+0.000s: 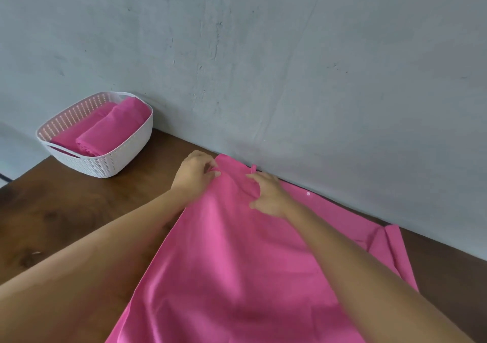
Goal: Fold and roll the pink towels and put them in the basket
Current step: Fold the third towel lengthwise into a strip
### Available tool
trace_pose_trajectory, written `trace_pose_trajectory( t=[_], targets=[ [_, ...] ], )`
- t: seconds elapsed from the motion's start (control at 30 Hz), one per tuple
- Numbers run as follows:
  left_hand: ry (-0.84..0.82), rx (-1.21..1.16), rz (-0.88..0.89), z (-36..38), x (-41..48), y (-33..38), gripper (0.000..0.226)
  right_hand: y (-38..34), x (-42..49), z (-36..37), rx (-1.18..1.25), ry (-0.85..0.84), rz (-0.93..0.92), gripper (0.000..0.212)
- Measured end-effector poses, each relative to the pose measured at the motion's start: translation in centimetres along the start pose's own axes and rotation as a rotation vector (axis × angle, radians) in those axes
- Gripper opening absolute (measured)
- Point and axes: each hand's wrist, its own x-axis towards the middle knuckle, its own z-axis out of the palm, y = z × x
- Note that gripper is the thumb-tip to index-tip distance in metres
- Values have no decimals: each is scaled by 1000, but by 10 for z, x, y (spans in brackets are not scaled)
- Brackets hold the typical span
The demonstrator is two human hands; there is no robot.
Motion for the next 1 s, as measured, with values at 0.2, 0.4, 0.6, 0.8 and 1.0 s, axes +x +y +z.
trace_pose_trajectory(
  t=[0.2, 0.4, 0.6, 0.8, 1.0],
  targets=[
    [-22, 26, -5, 14, 17, -7, 7, 8, -7, 5, 104, 93, -79, 71],
    [-61, 23, 14, 24, 28, 11, 9, 9, -26, 2, 236, 111, -122, 65],
    [28, -27, 100, 10, 11, 33, 5, 6, -42, -17, 439, 180, -142, 51],
    [26, -119, 79, -9, -33, 40, 12, -2, -55, -56, 911, 183, -71, 36],
    [2, -226, 8, -14, -82, 44, 11, -8, -56, -72, 1009, 156, -33, 38]
  ],
)
